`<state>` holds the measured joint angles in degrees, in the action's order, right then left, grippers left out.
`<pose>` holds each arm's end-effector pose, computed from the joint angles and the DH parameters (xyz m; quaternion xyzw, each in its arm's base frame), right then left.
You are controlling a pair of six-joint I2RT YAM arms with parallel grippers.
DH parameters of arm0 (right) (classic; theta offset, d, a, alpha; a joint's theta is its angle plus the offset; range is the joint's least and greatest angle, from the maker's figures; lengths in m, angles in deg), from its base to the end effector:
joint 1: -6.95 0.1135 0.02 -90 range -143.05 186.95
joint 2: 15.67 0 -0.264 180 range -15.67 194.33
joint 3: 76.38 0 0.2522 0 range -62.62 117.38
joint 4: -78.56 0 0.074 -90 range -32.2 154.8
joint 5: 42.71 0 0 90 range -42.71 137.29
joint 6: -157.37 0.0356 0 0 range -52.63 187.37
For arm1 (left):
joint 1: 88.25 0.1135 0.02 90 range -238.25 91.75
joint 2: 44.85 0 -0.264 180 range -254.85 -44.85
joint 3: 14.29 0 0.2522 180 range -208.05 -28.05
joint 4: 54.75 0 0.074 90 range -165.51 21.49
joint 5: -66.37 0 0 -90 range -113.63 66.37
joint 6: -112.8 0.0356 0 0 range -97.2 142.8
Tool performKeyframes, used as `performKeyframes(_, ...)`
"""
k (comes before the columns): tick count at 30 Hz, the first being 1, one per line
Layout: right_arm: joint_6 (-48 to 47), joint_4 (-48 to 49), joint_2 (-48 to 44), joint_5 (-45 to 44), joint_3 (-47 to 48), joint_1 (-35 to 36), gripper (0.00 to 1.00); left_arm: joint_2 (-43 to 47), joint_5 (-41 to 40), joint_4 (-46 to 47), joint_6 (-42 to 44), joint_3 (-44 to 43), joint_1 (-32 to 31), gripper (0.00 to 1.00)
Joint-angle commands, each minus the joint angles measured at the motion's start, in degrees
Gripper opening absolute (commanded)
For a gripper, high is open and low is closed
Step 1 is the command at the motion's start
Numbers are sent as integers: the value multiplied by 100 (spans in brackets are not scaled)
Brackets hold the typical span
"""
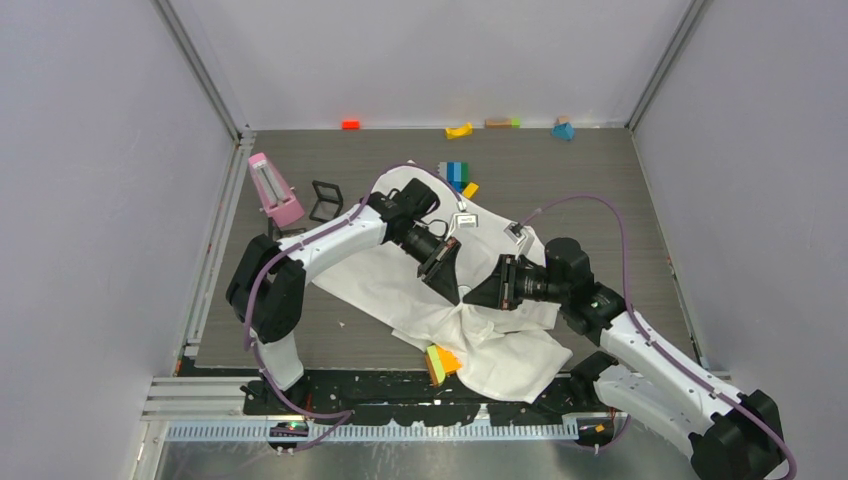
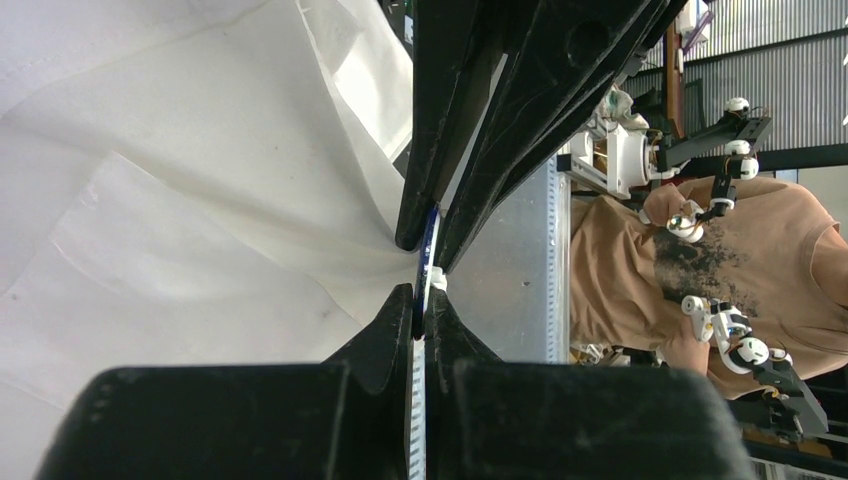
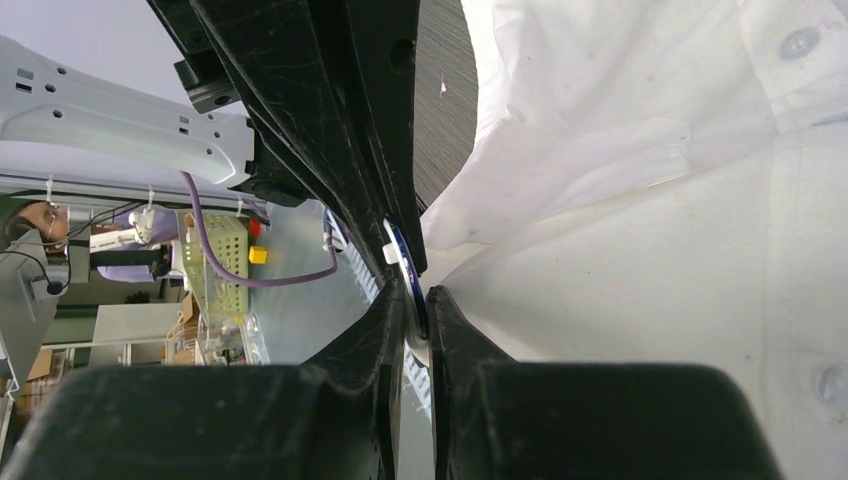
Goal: Pin the brooch onto the clothing
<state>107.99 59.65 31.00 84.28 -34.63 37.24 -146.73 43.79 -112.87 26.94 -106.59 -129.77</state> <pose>0.1479 0.1112 0.2425 -0.1009 0.8069 0.5168 0.2675 0.2450 -0.2608 0.2488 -0.4156 -0.7106 0.5673 0.0221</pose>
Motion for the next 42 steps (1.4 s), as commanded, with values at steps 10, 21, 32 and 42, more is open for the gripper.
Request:
performKeyframes(10,-326,-179,-257,-792,118,-101,12,15,202,-368,-182,-203,-85,0)
performKeyframes(21,-327,-234,-519,-809,160,-97,29,-24,-143,-345,-256,-205,-85,0)
performKeyframes(32,-368,-416,-882,-877,234,-102,48,-4,-573,-334,-298,-207,-85,4)
performKeyframes(42,-253,-872,-1523,-2580,250,-102,55,885,-2274,-18,-697,-20,141,99)
